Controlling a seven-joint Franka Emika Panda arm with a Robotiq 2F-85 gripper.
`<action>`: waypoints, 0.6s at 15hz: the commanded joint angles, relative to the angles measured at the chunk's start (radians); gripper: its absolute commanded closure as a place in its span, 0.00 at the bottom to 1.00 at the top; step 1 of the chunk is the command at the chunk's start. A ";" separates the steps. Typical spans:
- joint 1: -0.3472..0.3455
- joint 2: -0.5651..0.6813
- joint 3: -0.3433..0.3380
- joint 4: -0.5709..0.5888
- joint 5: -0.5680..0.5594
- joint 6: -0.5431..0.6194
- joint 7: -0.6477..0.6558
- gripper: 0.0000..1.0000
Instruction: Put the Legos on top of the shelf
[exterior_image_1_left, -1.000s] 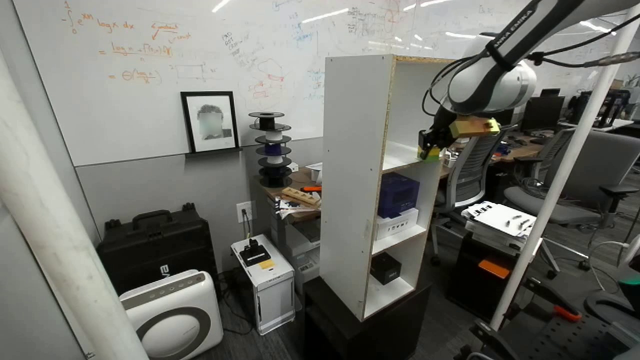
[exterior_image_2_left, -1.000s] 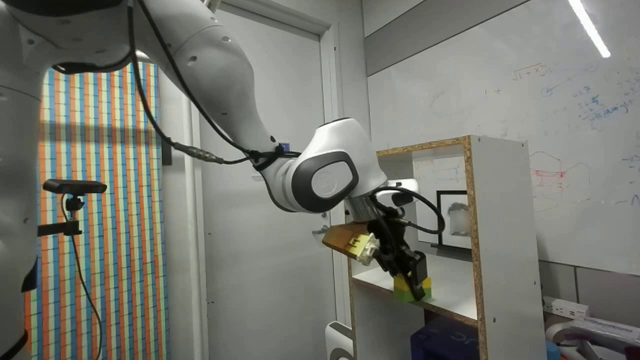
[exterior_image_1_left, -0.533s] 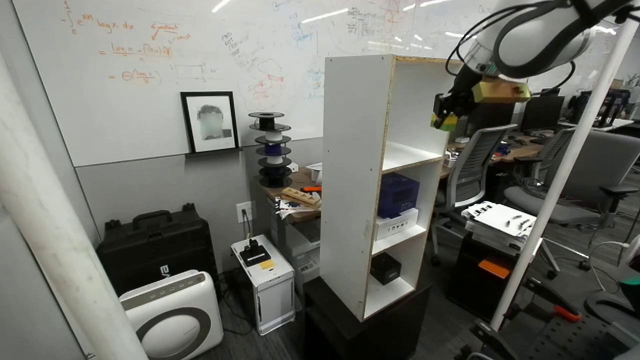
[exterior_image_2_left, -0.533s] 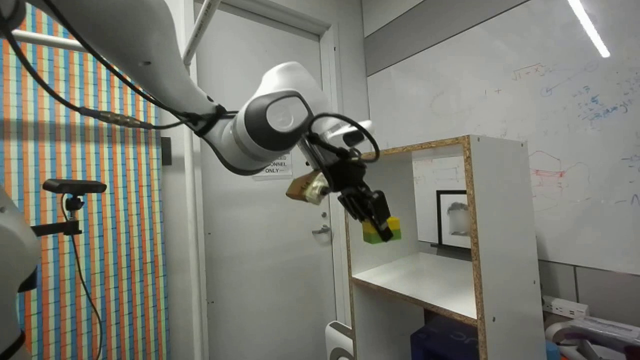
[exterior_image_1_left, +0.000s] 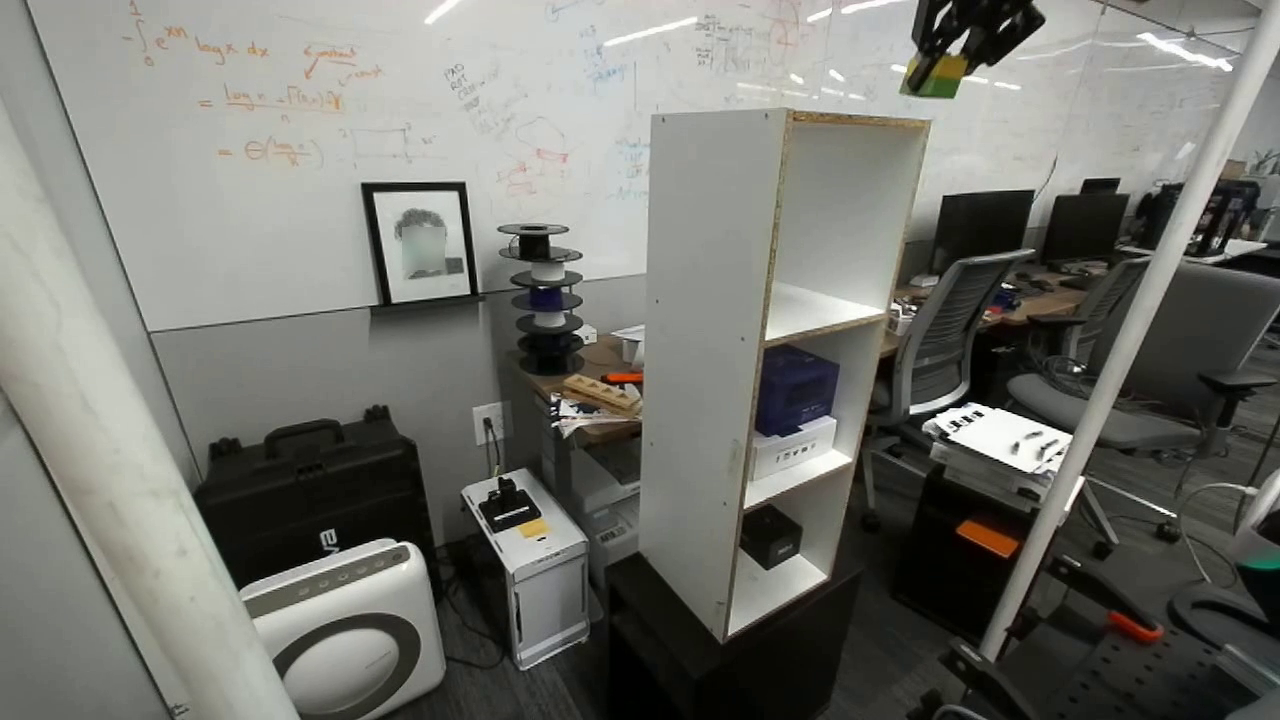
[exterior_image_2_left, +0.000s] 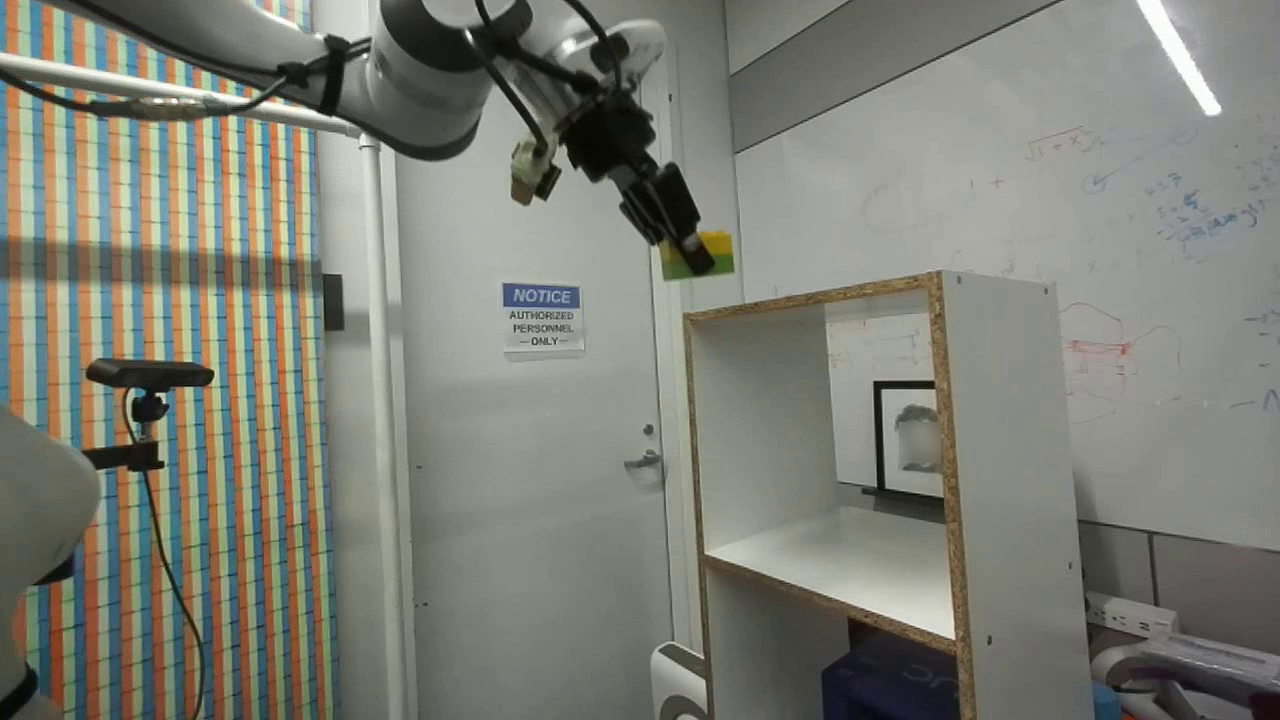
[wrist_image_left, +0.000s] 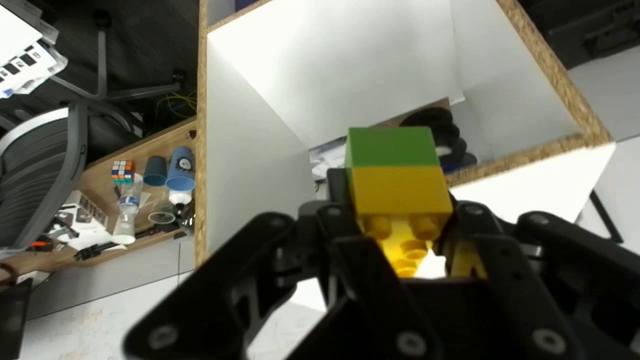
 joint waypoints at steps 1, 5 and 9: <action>-0.084 0.080 0.030 0.253 0.010 -0.105 0.072 0.82; -0.129 0.235 0.014 0.447 -0.003 -0.134 0.119 0.82; -0.102 0.412 0.031 0.506 0.005 -0.065 0.192 0.82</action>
